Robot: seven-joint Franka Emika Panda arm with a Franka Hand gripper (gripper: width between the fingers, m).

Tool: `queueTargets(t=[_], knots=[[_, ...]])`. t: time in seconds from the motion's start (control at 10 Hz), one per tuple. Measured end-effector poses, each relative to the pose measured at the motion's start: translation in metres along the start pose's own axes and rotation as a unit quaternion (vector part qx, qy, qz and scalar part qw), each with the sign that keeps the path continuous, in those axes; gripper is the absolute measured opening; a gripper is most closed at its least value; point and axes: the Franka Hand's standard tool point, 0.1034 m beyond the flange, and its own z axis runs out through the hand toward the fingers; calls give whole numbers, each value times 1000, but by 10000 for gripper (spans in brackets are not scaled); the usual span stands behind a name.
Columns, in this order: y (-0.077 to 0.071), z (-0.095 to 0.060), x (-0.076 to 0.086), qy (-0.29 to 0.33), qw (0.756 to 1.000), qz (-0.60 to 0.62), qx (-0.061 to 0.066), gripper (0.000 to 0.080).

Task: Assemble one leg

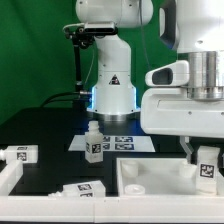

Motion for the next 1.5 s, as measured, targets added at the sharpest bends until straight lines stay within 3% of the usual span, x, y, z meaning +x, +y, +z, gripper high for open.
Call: queueTargets(t=[0.2,0.5,0.6,0.7,0.8,0.9,1.0,1.1,1.2,1.5], knots=[[4,1,0,-4,986,169,-1,285],[10,2,0,-29,908,419,3,286],[10,2,0,-27,903,428,4,286],[11,2,0,-26,904,428,3,286],[9,3,-3,-21,927,373,-2,287],[2,4,-12,-10,958,288,-13,462],[-2,5,-17,-12,983,181,-13,583],[-4,7,-21,-19,995,100,-14,583],[-5,7,-24,-24,997,74,-15,636],[-4,7,-22,-22,998,-54,-15,649]])
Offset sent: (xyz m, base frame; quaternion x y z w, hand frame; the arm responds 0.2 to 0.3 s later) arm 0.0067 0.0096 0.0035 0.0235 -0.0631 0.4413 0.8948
